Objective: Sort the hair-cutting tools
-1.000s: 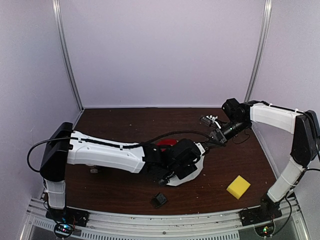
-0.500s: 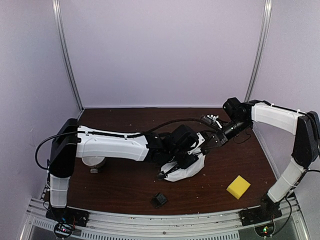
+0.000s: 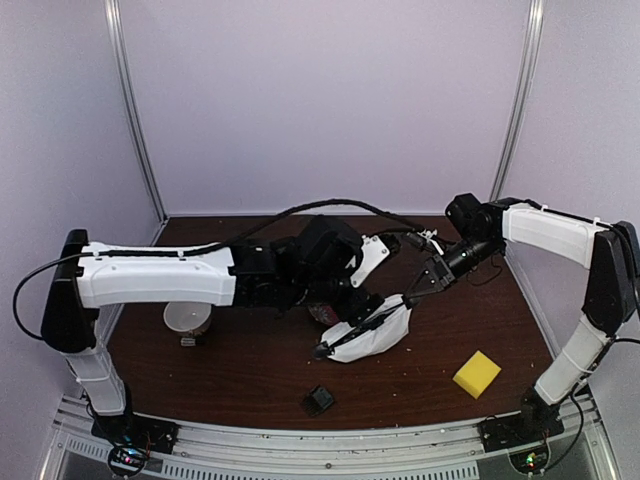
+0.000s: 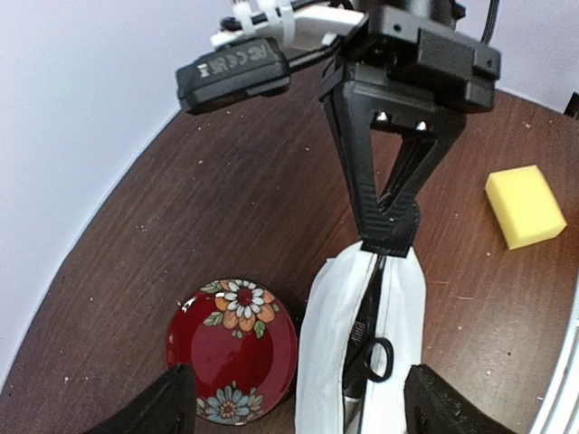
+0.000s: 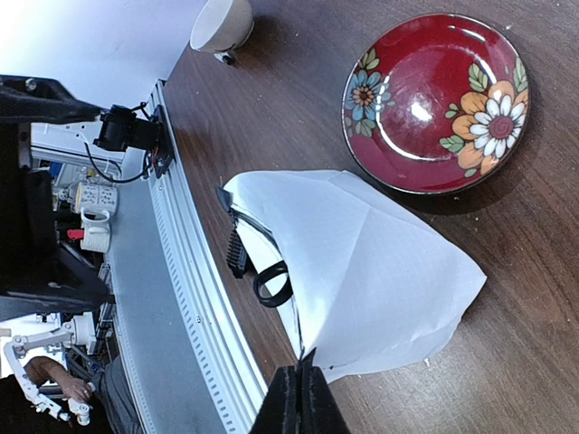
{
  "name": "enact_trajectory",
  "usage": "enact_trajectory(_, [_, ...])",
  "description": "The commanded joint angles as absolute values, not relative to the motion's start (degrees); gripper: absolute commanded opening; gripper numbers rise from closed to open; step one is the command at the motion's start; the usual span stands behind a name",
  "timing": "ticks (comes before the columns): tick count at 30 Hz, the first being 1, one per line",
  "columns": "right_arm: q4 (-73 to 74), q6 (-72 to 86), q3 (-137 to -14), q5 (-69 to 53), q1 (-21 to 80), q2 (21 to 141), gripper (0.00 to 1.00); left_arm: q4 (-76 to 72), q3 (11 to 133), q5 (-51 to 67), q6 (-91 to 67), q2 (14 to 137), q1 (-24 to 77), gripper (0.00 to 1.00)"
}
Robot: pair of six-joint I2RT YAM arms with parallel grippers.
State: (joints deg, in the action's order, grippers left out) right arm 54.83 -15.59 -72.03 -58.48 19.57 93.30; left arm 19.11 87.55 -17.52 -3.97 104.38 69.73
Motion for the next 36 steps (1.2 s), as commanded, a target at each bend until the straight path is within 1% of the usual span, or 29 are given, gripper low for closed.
enact_trajectory(1, [53.57,-14.25,-73.80,-55.92,19.34,94.53,0.00,23.80,81.41,-11.75,-11.28,100.45,69.10,0.82])
enact_trajectory(8, [53.94,-14.27,-73.93,-56.56,19.29,95.08,0.00,30.90,73.35,-6.90,-26.16,95.75,66.64,0.80])
enact_trajectory(13, [53.96,-14.44,-73.76,-56.63,19.31,95.35,0.00,24.90,65.01,0.99,-32.78,92.72,63.27,0.77])
enact_trajectory(17, [54.13,-14.63,-74.00,-56.37,19.27,96.08,0.00,23.82,64.09,3.21,-34.13,93.84,61.30,0.70])
enact_trajectory(21, [54.14,-14.72,-74.20,-56.16,19.34,96.78,0.00,19.86,63.20,8.09,-33.73,95.03,59.88,0.59])
enact_trajectory(23, [54.25,-14.82,-74.47,-56.09,19.33,97.13,0.00,17.96,63.06,10.74,-33.56,95.86,59.46,0.52])
enact_trajectory(25, [54.48,-14.94,-74.61,-55.95,19.32,97.23,0.00,16.71,63.55,12.69,-32.84,96.65,59.41,0.42])
enact_trajectory(26, [54.45,-14.94,-74.62,-55.84,19.32,97.23,0.00,15.93,63.75,13.98,-32.41,97.02,59.44,0.35])
enact_trajectory(27, [54.62,-14.94,-74.66,-55.69,19.32,97.21,0.00,15.60,64.26,15.19,-31.92,97.29,59.42,0.26])
enact_trajectory(29, [55.91,-15.45,-75.40,-55.25,19.34,96.94,0.00,15.83,65.66,18.03,-30.39,97.32,59.42,0.04])
enact_trajectory(30, [57.58,-16.42,-76.34,-54.10,19.27,96.32,0.00,15.47,66.15,20.95,-29.01,96.25,59.46,0.00])
enact_trajectory(31, [58.97,-17.25,-77.20,-52.29,19.25,95.36,0.00,14.36,66.10,23.11,-27.82,94.02,59.67,0.00])
enact_trajectory(33, [56.84,-14.65,-76.89,-44.04,18.76,92.26,0.00,10.18,63.84,24.68,-26.19,87.32,59.93,0.00])
enact_trajectory(35, [54.62,-12.80,-75.50,-34.48,18.30,90.42,0.00,8.21,60.62,21.26,-25.44,81.68,59.54,0.00])
enact_trajectory(36, [54.85,-13.09,-75.24,-31.69,18.28,90.56,0.00,8.96,59.63,19.81,-24.76,79.98,58.86,0.00])
